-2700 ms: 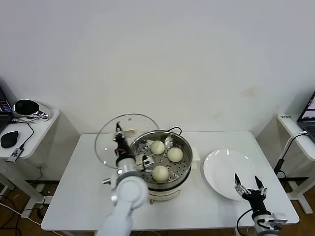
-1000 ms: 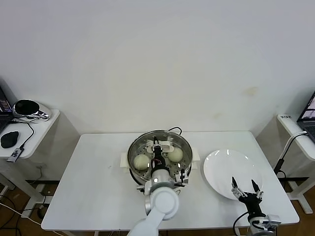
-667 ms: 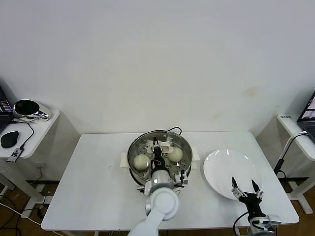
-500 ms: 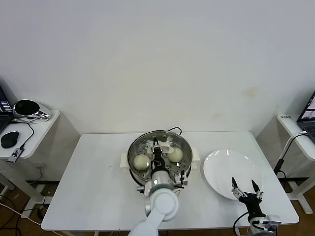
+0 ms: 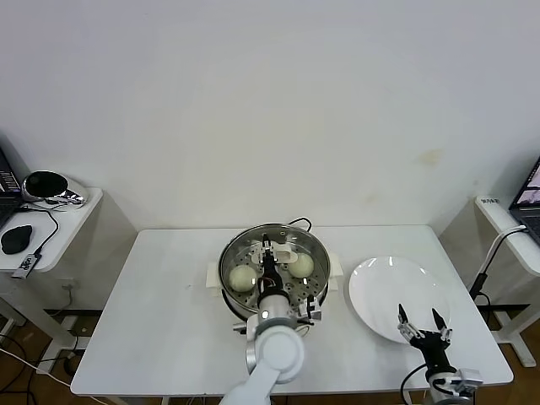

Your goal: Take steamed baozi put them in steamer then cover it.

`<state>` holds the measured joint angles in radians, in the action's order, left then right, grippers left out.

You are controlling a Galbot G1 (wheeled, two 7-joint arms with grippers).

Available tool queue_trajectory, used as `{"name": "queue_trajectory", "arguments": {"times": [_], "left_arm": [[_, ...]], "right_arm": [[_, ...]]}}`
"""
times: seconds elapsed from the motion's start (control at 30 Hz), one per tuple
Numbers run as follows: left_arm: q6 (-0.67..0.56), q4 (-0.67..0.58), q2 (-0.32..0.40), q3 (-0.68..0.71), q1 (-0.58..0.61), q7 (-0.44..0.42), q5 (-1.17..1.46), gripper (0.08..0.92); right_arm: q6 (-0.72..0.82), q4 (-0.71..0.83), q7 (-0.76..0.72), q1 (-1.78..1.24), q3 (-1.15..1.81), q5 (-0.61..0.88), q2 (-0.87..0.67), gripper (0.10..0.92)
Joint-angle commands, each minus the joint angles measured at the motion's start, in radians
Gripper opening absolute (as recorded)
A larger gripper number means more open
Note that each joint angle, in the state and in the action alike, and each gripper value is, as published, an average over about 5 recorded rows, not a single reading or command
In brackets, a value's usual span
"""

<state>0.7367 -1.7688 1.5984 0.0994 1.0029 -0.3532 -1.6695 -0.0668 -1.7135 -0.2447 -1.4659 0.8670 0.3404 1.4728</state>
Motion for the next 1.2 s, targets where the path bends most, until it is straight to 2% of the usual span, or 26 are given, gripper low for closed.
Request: {"name": "queue_trajectory", "arguments": {"times": [0.03, 0.3, 0.5, 0.67, 0.8, 1.0, 1.13, 1.2], "left_arm": [[-0.043, -0.089, -0.005, 0.014, 0.018, 0.018, 0.061, 0.394], [-0.041, -0.186, -0.019, 0.04, 0.065, -0.022, 0.086, 0.646], [-0.041, -0.226, -0.033, 0.045, 0.101, -0.031, 0.087, 0.797], [-0.046, -0.306, -0.04, 0.03, 0.142, -0.018, 0.097, 0.822], [-0.121, -0.426, -0.088, -0.037, 0.189, 0.098, 0.241, 0.823], [-0.256, -0.597, -0.187, -0.266, 0.328, 0.282, 0.673, 0.823], [-0.382, -0.623, -0.193, -0.496, 0.416, 0.364, 1.081, 0.823], [-0.462, -0.598, -0.184, -0.628, 0.453, 0.369, 1.291, 0.823]], "right_arm": [[-0.001, 0.003, 0.0, 0.001, 0.002, 0.0, -0.002, 0.823], [-0.002, 0.009, 0.0, 0.003, 0.002, -0.002, -0.002, 0.823], [-0.002, 0.008, 0.0, 0.001, 0.003, -0.003, -0.003, 0.823], [0.002, -0.001, -0.001, 0.0, 0.003, -0.001, -0.004, 0.823], [0.03, -0.045, 0.002, -0.024, -0.006, 0.015, -0.004, 0.823], [0.079, -0.152, 0.019, -0.096, -0.051, 0.012, -0.026, 0.823], [0.084, -0.173, 0.025, -0.115, -0.079, -0.051, -0.043, 0.823], [0.081, -0.175, 0.027, -0.123, -0.098, -0.066, -0.052, 0.823]]}}
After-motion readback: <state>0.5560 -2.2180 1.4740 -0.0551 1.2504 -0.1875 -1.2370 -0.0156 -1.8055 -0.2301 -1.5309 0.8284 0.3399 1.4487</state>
